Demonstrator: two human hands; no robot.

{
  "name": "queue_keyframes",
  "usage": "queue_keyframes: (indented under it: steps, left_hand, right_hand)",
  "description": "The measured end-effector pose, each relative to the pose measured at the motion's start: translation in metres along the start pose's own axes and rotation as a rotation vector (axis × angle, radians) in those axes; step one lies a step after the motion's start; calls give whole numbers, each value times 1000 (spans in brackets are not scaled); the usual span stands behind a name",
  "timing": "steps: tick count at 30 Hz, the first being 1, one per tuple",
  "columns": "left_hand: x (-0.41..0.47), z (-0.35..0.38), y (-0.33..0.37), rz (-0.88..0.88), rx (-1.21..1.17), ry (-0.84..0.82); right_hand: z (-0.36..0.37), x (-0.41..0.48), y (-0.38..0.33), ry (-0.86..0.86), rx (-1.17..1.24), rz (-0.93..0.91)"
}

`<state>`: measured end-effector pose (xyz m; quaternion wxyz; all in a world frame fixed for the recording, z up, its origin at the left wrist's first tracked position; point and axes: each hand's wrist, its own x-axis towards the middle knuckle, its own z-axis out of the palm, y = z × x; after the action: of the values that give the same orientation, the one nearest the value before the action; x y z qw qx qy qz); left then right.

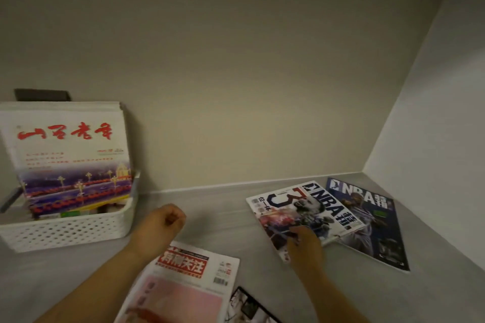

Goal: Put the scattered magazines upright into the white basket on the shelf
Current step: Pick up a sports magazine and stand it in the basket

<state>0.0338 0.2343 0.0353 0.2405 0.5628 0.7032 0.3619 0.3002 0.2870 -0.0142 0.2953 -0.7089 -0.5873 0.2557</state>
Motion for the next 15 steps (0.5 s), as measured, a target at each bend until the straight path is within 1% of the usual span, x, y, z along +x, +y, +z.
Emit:
queue_keyframes:
  steps: [3, 7, 10, 15]
  left_hand:
    - [-3, 58, 12, -66, 33, -78]
    - [-6, 129, 17, -149, 56, -181]
    - [-4, 163, 23, -151, 112, -226]
    - [12, 199, 33, -110, 306, -259]
  right_hand:
    - [-35, 19, 63, -32, -140, 50]
    - [-62, 36, 126, -52, -338, 143]
    - [-61, 43, 154, -61, -489, 95]
    - [-56, 48, 167, -127, -565, -42]
